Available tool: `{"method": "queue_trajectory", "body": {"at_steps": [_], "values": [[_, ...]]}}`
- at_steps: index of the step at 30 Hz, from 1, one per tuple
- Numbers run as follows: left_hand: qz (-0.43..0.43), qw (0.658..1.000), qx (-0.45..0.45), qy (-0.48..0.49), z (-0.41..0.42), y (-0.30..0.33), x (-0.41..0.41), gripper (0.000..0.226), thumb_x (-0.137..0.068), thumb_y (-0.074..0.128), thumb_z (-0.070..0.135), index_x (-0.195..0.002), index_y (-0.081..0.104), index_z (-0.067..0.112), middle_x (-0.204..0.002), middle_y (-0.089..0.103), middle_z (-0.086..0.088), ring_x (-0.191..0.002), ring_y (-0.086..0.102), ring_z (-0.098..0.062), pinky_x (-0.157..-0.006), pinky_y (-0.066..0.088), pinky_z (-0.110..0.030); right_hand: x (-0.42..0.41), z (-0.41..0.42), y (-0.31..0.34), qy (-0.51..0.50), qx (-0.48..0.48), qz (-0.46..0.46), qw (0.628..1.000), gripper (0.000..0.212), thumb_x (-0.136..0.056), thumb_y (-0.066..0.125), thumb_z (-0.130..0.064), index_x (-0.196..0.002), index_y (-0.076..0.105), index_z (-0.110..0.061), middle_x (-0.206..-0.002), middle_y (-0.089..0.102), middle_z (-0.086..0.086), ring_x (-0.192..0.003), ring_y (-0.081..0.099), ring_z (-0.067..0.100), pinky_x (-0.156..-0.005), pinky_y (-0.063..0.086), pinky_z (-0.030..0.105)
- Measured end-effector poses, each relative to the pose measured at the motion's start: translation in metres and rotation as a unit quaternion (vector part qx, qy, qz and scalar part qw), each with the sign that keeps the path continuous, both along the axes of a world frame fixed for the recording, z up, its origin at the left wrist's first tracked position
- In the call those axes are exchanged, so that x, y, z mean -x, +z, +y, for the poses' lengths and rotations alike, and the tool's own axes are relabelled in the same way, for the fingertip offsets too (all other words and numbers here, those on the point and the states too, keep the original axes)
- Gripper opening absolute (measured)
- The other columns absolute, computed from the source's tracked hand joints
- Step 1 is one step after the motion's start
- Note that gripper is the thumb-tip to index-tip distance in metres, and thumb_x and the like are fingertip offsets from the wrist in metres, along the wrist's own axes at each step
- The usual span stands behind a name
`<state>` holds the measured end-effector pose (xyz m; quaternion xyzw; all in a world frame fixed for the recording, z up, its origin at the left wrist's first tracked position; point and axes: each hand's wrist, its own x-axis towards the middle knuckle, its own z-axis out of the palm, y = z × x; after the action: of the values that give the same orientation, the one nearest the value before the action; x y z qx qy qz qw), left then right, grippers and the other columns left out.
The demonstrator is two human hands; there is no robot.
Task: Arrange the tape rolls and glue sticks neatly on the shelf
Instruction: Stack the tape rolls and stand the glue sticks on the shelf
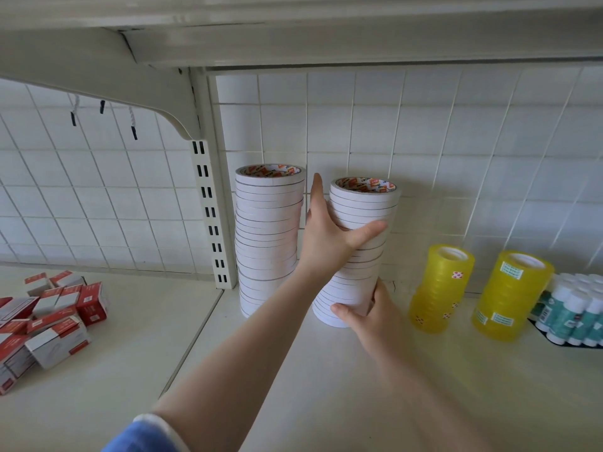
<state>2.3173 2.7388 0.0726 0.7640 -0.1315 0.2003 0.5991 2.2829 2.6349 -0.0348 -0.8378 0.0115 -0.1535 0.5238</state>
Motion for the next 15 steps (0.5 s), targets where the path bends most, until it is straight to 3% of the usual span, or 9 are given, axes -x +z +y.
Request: {"method": "queue_trajectory", "body": {"at_steps": [4,9,15], "values": [[-0.031,0.999,-0.017,-0.011,0.0039,0.0012,0.0003,0.109,-0.063,0.079,0.043,-0.148,0.013,0.030,-0.142,0.039,0.017,-0.124,0.037,0.004,-0.097,0.029,-0.011,0.0003,0.0000,-0.0007,0.000,-0.002,0.002,1.000,0.074,-0.062,0.078,-0.044,-0.126,0.047,-0.023,-0.114,0.062,-0.009,-0.105,0.059,0.014,-0.084,0.047,0.032],[-0.029,0.999,-0.022,-0.002,0.0037,0.0029,0.0030,0.100,-0.060,0.074,0.047,-0.144,0.021,0.032,-0.122,0.044,0.025,-0.115,0.044,0.003,-0.095,0.033,-0.017,0.0028,-0.0004,0.0026,0.006,0.002,0.003,1.000,0.068,-0.067,0.079,-0.039,-0.126,0.047,-0.026,-0.112,0.061,-0.014,-0.098,0.057,0.008,-0.073,0.040,0.022],[-0.023,0.999,-0.027,-0.002,0.0075,0.0043,-0.0001,0.105,-0.055,0.075,0.050,-0.143,0.023,0.030,-0.121,0.045,0.023,-0.118,0.045,0.000,-0.096,0.034,-0.016,0.0048,-0.0010,0.0041,0.008,0.001,0.005,1.000,0.067,-0.068,0.079,-0.037,-0.126,0.046,-0.027,-0.112,0.061,-0.014,-0.099,0.057,0.008,-0.066,0.038,0.015]]}}
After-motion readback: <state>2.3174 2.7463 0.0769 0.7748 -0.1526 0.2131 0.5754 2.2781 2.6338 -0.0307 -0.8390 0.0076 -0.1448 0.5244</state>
